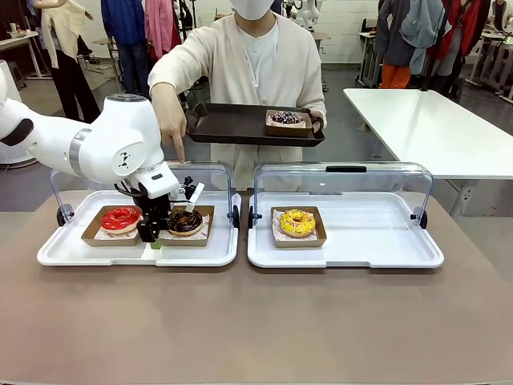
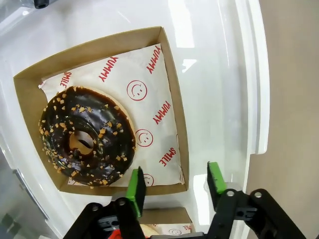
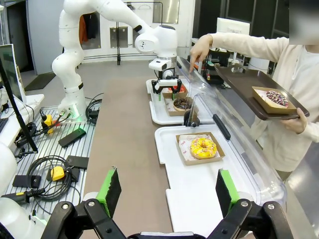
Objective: Provide the desired donut to the person.
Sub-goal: Pick up and lift the Paper togo box containing the Donut pointed at by the person.
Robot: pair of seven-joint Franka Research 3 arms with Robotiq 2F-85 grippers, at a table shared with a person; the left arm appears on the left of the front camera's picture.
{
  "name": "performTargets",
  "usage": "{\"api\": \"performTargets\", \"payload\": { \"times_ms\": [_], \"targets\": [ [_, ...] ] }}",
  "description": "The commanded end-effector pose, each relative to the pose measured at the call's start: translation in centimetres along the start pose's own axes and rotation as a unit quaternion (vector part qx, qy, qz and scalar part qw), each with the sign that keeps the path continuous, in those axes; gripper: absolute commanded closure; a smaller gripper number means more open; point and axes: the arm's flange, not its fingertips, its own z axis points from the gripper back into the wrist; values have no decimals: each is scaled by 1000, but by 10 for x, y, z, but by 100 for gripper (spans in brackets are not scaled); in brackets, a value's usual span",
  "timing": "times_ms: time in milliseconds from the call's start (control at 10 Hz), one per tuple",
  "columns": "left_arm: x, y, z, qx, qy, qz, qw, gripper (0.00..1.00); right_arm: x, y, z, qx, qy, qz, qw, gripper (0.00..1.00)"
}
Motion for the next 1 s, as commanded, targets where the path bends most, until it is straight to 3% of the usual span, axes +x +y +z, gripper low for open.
{"api": "performTargets", "payload": {
  "times_ms": [0, 100, 300, 900],
  "targets": [
    [3, 4, -1, 1, -13, 16, 1000, 100, 0, 1, 1, 4, -2, -3, 1000, 0],
    [3, 4, -2, -2, -15, 16, 1000, 79, 0, 1, 1, 4, -2, -3, 1000, 0],
    [3, 5, -4, -9, -21, 15, 1000, 100, 0, 1, 1, 4, -2, -3, 1000, 0],
    [0, 5, -8, -24, -31, 18, 999, 100, 0, 1, 1, 4, -2, -3, 1000, 0]
  ]
}}
